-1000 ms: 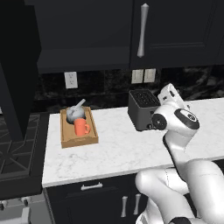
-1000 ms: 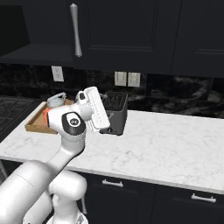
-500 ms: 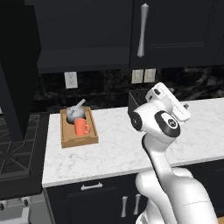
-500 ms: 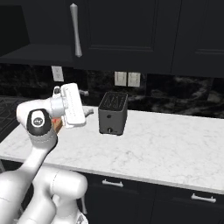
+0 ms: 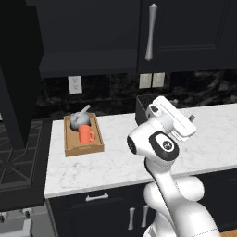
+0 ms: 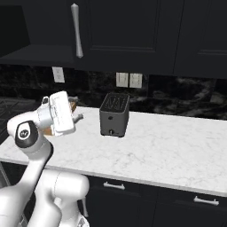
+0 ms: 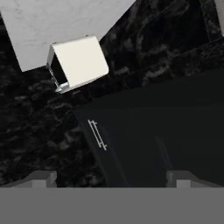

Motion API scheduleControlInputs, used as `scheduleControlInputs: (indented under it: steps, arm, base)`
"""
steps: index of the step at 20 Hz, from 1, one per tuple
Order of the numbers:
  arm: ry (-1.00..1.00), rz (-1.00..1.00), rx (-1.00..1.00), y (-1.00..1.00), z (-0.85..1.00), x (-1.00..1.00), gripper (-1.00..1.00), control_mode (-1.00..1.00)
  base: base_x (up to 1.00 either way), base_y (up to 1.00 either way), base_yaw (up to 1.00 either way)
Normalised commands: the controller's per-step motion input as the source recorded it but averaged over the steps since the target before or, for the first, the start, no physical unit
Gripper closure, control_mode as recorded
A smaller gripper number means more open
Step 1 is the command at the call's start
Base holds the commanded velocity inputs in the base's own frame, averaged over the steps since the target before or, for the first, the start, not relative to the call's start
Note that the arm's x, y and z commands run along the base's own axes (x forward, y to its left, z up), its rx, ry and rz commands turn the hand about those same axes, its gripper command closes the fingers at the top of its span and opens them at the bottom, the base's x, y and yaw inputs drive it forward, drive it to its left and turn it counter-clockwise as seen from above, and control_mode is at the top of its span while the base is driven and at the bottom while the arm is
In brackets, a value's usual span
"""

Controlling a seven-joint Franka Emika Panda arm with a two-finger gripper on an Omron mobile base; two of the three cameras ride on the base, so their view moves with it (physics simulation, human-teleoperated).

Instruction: Pick the kettle from the counter and place it on the tray. Then pick the mug from the cabinet and place it on the tray. Then close the cabinet doors.

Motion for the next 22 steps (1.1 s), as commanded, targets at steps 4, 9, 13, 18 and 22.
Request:
scheduleControlInputs:
  steps: [4,9,13,18,22]
  arm:
    - [0.00,-0.21,-0.22,0.53,0.27,-0.52,-1.00,-1.00]
    - [0.04,-0.25,-0.18,0.57,0.35,-0.47,-1.00,-1.00]
    - [0.13,-0.28,-0.18,0.56,0.13,-0.35,-1.00,-1.00]
    - [0.15,-0.31,-0.19,0.64,0.00,-0.30,-1.00,-1.00]
    - [0.13,-0.26,-0.21,0.63,0.00,-0.34,-1.00,-1.00]
  base:
    - [0.00,0.00,0.00]
    - [0.00,0.00,0.00]
    - [0.00,0.00,0.00]
    - [0.00,0.00,0.00]
    - [0.00,0.00,0.00]
